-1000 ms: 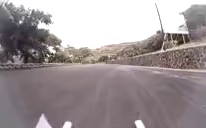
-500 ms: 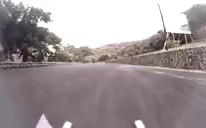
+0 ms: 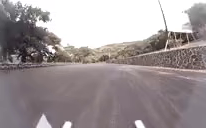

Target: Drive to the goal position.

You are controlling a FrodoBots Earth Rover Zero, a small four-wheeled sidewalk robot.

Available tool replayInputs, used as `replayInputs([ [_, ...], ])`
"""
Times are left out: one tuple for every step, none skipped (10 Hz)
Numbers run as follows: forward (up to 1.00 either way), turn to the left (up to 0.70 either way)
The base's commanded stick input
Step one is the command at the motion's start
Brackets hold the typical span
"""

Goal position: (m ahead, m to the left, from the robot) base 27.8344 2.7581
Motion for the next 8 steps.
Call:
replayInputs([
  [1.0, 0.0],
  [1.0, 0.0],
  [1.0, 0.0],
  [1.0, 0.0],
  [1.0, 0.0],
  [1.0, 0.0],
  [1.0, 0.0],
  [1.0, 0.0],
])
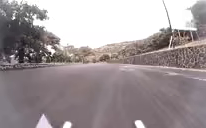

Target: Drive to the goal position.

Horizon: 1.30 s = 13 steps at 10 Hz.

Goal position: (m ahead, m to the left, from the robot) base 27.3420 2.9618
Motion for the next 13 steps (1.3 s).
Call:
replayInputs([
  [1.0, 0.0],
  [1.0, 0.0],
  [1.0, 0.0],
  [1.0, 0.0],
  [1.0, 0.0],
  [1.0, 0.0],
  [1.0, 0.0],
  [1.0, 0.0],
  [1.0, 0.0],
  [1.0, 0.0],
  [1.0, 0.0],
  [1.0, 0.0],
  [1.0, 0.0],
])
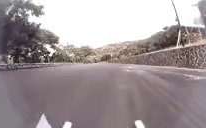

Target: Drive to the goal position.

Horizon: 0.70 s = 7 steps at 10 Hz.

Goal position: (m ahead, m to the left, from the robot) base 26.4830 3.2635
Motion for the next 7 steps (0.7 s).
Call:
replayInputs([
  [1.0, 0.0],
  [1.0, 0.0],
  [1.0, 0.0],
  [1.0, 0.0],
  [1.0, 0.0],
  [1.0, 0.0],
  [1.0, 0.0],
])
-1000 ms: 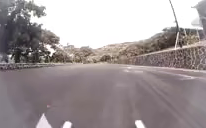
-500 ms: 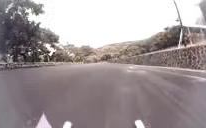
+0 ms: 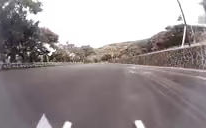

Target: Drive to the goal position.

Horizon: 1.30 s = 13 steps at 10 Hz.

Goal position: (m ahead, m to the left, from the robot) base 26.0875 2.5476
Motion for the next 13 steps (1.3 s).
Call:
replayInputs([
  [1.0, 0.0],
  [1.0, 0.0],
  [1.0, 0.0],
  [1.0, 0.0],
  [1.0, 0.0],
  [1.0, 0.0],
  [1.0, 0.0],
  [1.0, 0.0],
  [1.0, 0.0],
  [1.0, 0.0],
  [1.0, 0.0],
  [1.0, 0.0],
  [1.0, 0.0],
])
